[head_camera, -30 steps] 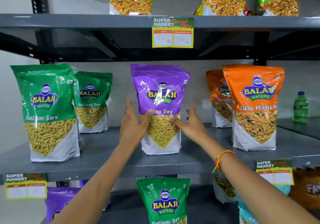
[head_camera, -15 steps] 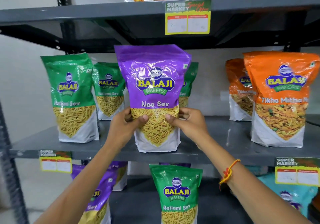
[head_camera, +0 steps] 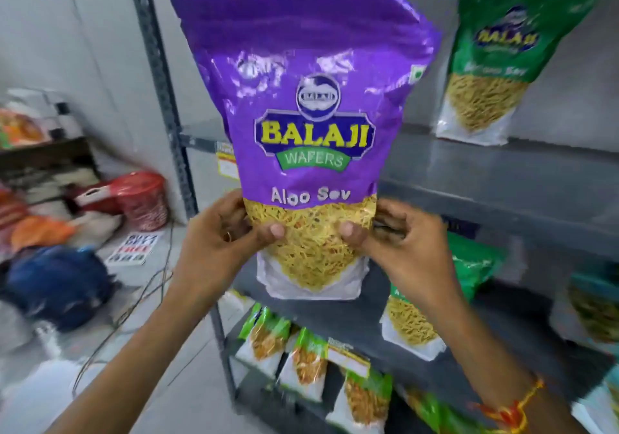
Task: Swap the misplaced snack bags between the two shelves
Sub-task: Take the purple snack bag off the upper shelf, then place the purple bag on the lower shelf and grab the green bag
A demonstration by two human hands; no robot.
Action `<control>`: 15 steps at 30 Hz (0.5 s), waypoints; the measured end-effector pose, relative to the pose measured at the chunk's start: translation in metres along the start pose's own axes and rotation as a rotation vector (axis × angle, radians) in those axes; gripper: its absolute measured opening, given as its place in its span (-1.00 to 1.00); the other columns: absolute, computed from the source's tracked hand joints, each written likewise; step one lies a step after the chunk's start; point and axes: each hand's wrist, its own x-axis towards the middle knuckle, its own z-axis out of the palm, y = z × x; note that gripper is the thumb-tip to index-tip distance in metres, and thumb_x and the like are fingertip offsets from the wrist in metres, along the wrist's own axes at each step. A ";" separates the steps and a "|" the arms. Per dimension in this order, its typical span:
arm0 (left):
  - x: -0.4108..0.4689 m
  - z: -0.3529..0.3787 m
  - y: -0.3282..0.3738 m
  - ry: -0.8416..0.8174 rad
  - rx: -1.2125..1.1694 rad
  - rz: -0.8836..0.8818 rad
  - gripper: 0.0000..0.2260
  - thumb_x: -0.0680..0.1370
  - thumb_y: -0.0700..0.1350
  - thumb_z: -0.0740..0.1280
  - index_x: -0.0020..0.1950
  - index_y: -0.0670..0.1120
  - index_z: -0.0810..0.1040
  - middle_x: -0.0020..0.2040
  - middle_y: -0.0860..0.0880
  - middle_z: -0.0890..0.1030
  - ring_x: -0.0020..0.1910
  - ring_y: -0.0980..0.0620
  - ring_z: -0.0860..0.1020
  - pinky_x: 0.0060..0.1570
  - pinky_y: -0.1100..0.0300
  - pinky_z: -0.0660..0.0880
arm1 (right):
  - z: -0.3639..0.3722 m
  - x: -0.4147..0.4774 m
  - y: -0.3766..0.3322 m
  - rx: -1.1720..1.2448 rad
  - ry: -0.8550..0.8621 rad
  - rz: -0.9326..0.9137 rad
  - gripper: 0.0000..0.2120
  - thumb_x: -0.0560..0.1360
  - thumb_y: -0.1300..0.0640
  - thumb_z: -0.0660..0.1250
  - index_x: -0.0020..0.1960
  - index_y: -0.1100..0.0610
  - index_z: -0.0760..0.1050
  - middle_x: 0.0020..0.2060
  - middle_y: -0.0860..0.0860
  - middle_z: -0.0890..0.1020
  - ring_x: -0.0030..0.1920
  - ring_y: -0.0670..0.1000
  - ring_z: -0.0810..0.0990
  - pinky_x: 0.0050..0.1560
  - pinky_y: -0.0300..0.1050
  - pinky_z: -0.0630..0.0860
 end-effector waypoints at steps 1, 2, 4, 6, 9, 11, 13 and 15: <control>-0.013 -0.004 -0.010 0.013 -0.004 -0.044 -0.63 0.22 -0.01 0.50 -0.01 -0.03 0.58 -0.14 0.16 0.72 -0.11 0.19 0.65 -0.16 0.36 0.56 | 0.005 -0.010 0.012 0.028 -0.023 0.035 -0.77 0.26 0.13 0.49 -0.08 0.07 0.63 -0.21 -0.12 0.73 -0.13 -0.15 0.67 -0.11 -0.29 0.57; -0.026 -0.006 -0.020 0.026 -0.007 -0.090 -0.58 0.19 0.07 0.52 0.00 -0.01 0.60 -0.12 0.14 0.72 -0.10 0.17 0.65 -0.15 0.35 0.56 | 0.008 -0.020 0.024 0.060 -0.045 0.075 -0.78 0.24 0.12 0.49 -0.11 0.04 0.64 -0.23 -0.16 0.73 -0.14 -0.15 0.67 -0.12 -0.31 0.57; -0.046 -0.010 -0.041 0.064 -0.004 -0.183 -0.51 0.13 0.17 0.53 -0.02 0.02 0.61 -0.12 0.13 0.72 -0.11 0.17 0.64 -0.14 0.34 0.56 | 0.013 -0.035 0.049 0.096 -0.085 0.147 -0.78 0.21 0.12 0.49 -0.15 -0.03 0.63 -0.25 -0.24 0.72 -0.14 -0.17 0.66 -0.12 -0.33 0.56; -0.062 -0.012 -0.068 0.082 -0.005 -0.278 -0.48 0.10 0.20 0.55 -0.03 0.02 0.60 -0.12 0.11 0.73 -0.13 0.16 0.64 -0.14 0.31 0.57 | 0.015 -0.046 0.079 0.092 -0.110 0.238 -0.75 0.22 0.17 0.51 -0.13 -0.06 0.63 -0.24 -0.25 0.72 -0.11 -0.14 0.67 -0.07 -0.30 0.58; -0.072 -0.007 -0.114 0.063 -0.001 -0.380 -0.64 0.25 -0.09 0.54 -0.01 -0.07 0.57 -0.17 0.09 0.73 -0.20 0.18 0.63 -0.22 0.36 0.56 | 0.014 -0.057 0.128 0.089 -0.102 0.367 -0.70 0.26 0.29 0.49 -0.12 -0.04 0.62 -0.27 -0.27 0.71 -0.13 -0.17 0.67 -0.11 -0.36 0.55; -0.067 0.001 -0.144 0.041 0.028 -0.423 -0.74 0.36 -0.36 0.41 0.00 -0.16 0.53 -0.26 0.14 0.72 -0.29 0.26 0.60 -0.30 0.43 0.50 | 0.014 -0.058 0.159 0.072 -0.068 0.433 -0.69 0.27 0.31 0.48 -0.10 -0.04 0.61 -0.29 -0.28 0.70 -0.15 -0.20 0.66 -0.14 -0.38 0.53; -0.056 0.010 -0.171 0.003 0.078 -0.447 -0.74 0.38 -0.41 0.36 0.00 -0.16 0.53 -0.30 0.17 0.71 -0.30 0.29 0.59 -0.28 0.43 0.48 | 0.014 -0.055 0.186 0.037 -0.006 0.485 -0.72 0.29 0.34 0.45 -0.09 0.03 0.61 -0.34 -0.30 0.69 -0.19 -0.24 0.64 -0.17 -0.38 0.54; -0.040 0.017 -0.196 -0.023 0.129 -0.454 -0.73 0.40 -0.38 0.37 0.01 -0.10 0.52 -0.34 0.16 0.69 -0.34 0.32 0.55 -0.28 0.41 0.45 | 0.017 -0.047 0.212 -0.038 0.098 0.508 -0.78 0.31 0.36 0.43 -0.06 0.20 0.60 -0.41 -0.32 0.67 -0.28 -0.32 0.60 -0.24 -0.41 0.51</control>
